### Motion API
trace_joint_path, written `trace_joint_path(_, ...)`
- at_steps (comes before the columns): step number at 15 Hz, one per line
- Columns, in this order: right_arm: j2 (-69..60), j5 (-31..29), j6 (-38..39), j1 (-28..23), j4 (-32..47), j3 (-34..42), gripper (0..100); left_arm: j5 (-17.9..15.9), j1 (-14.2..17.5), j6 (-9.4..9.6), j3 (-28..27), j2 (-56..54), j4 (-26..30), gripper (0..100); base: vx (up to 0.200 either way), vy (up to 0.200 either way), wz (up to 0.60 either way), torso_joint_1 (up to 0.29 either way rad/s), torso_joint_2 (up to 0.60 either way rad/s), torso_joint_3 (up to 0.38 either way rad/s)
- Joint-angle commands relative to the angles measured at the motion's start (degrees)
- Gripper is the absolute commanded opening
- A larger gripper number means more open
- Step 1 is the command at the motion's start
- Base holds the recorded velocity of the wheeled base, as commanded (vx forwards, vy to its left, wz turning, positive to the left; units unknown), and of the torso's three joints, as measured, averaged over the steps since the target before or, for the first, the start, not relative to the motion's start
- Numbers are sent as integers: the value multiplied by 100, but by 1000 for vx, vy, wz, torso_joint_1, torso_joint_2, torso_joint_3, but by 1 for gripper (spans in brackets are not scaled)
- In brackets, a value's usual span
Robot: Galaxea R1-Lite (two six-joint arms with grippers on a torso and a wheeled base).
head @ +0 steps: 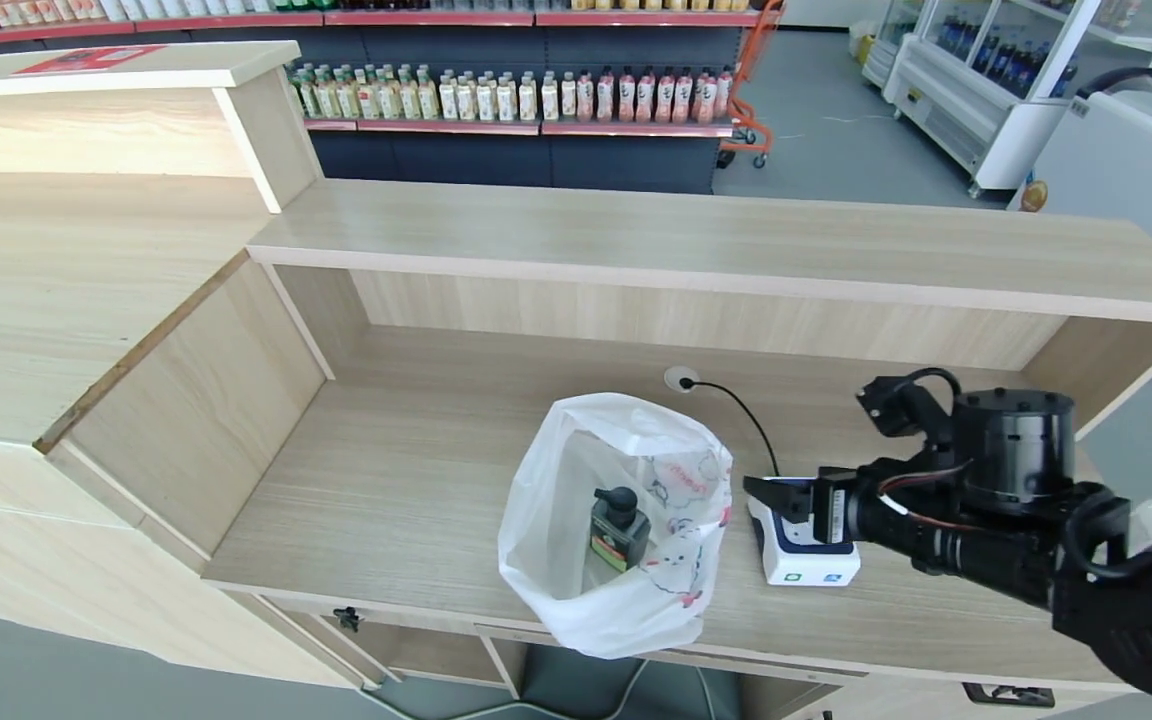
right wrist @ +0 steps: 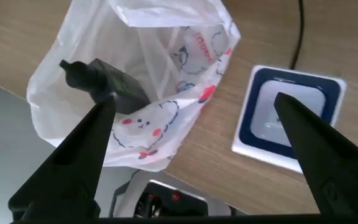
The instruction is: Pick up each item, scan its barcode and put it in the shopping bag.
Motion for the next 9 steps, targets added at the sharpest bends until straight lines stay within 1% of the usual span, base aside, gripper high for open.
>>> trace_joint_path(1, -788, 118, 173, -632, -6, 473, 100, 0, 2, 0, 0, -2, -2, 100, 0, -200, 0, 7, 7, -2)
trace_joint_path(4, -1105, 285, 164, -1221, 108, 632, 100, 0, 2, 0, 0, -2, -2, 100, 0, -200, 0, 1, 2, 1)
trace_joint_path(5, -1202, 294, 155, -1326, 240, 684, 100, 0, 2, 0, 0, -2, -2, 100, 0, -200, 0, 7, 2, -2)
trace_joint_path(7, -1412, 285, 59, -1441, 591, 728, 100, 0, 2, 0, 0, -2, -2, 100, 0, -200, 0, -2, -2, 5)
trace_joint_path(9, -1571, 285, -100, -1449, 873, 772, 100, 0, 2, 0, 0, -2, -2, 100, 0, -200, 0, 5, 0, 0)
